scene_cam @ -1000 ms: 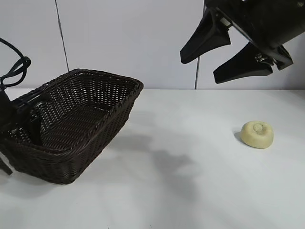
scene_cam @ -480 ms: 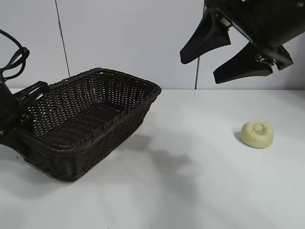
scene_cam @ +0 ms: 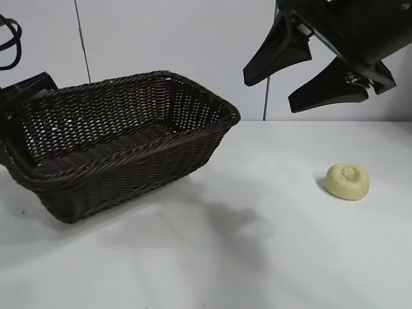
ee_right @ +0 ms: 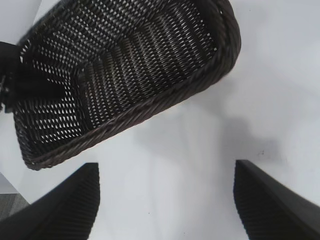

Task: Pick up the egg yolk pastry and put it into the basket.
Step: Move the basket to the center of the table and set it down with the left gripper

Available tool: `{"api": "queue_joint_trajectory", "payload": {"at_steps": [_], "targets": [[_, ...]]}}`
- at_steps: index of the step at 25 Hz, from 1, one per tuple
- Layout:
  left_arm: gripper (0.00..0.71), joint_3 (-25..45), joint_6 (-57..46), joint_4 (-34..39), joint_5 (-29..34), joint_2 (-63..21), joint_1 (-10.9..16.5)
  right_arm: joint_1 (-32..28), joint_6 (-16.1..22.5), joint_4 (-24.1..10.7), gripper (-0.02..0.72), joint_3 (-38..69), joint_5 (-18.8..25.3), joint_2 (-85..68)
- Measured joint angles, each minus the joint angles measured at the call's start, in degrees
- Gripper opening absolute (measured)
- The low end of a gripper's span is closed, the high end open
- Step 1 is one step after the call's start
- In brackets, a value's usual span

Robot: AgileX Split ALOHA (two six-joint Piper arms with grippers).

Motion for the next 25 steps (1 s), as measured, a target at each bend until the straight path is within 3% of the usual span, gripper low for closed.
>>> {"api": "queue_joint_trajectory", "payload": {"at_steps": [5,10,19,25], "targets": [[0.103,-8.81,13.72,0.03,9.20,5.04,0.06,0.00,0.00,0.00,0.538,0.00,0.05,0.00],[0.102,-14.86,18.44,0.09,11.06,9.72,-0.25,0.00,0.00,0.00,0.538,0.00,0.21,0.00],[0.102,-16.38,22.94,0.05,12.52,14.32,-5.46,0.00,0.00,-0.15,0.538,0.00,0.21,0.00],[0.102,-16.38,23.27,-0.01,10.16,18.59,-5.90,0.00,0.00,-0.18,0.538,0.00,0.21,0.00]]}}
